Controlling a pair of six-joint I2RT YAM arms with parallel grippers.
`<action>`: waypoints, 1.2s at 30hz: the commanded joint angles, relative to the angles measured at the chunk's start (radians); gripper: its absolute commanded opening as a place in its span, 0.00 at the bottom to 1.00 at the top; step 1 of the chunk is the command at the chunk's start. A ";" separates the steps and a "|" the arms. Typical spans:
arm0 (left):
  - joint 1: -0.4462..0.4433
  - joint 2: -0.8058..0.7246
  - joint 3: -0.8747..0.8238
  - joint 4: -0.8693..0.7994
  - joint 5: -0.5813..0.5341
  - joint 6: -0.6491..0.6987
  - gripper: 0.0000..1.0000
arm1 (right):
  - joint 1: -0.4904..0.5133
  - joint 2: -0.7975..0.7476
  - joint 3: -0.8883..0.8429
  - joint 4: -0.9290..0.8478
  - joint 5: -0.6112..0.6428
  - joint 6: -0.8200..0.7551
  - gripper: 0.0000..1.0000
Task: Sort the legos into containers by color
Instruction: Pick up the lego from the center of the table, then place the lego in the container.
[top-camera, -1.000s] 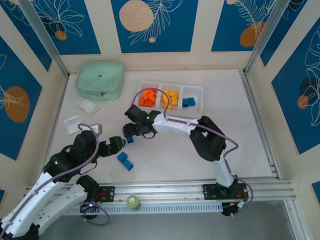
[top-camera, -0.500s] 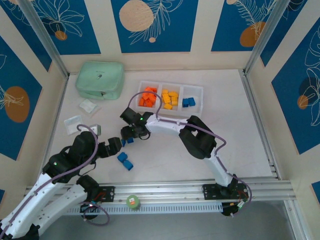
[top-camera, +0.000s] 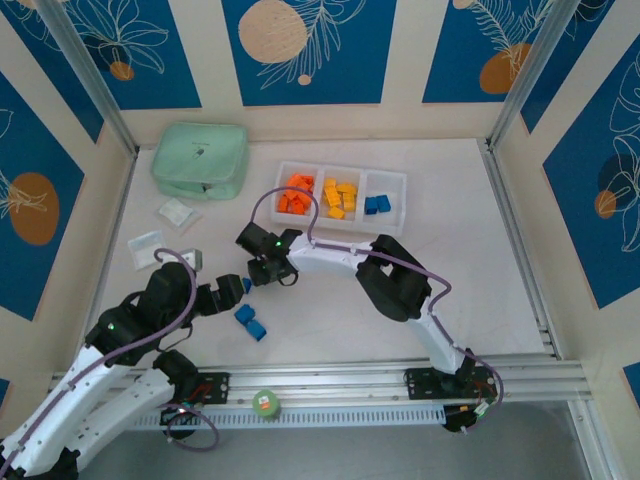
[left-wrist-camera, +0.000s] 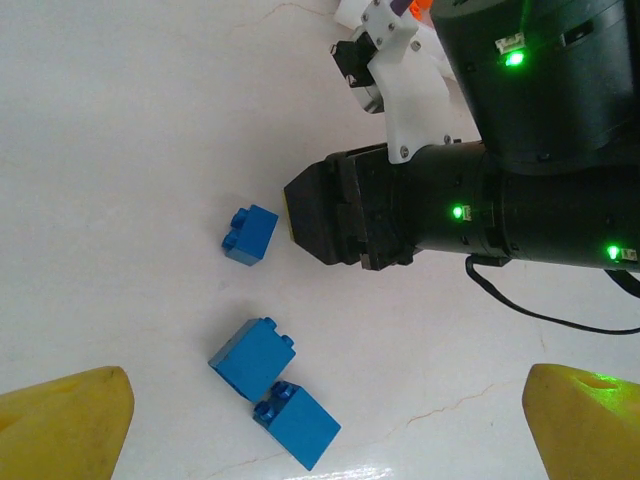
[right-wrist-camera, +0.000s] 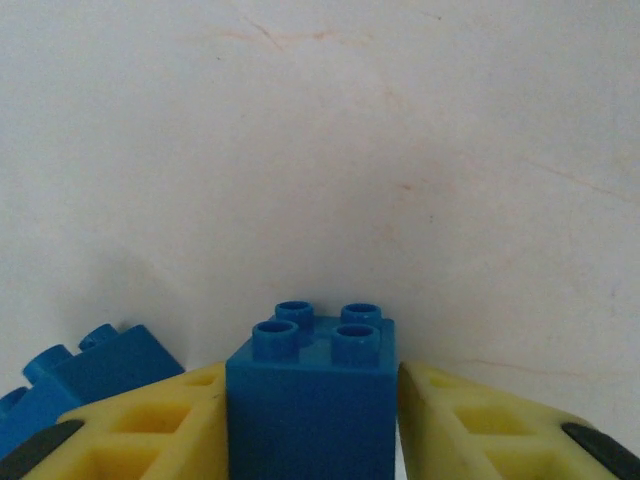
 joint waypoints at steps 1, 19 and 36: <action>0.010 0.011 0.005 0.016 -0.002 -0.007 0.99 | -0.003 0.000 0.020 -0.032 0.016 -0.010 0.38; 0.010 0.121 0.032 0.182 0.113 0.022 0.99 | -0.160 -0.460 -0.341 0.037 -0.024 0.031 0.31; -0.049 0.426 0.013 0.553 0.214 0.045 0.99 | -0.588 -0.509 -0.351 0.011 -0.035 -0.115 0.32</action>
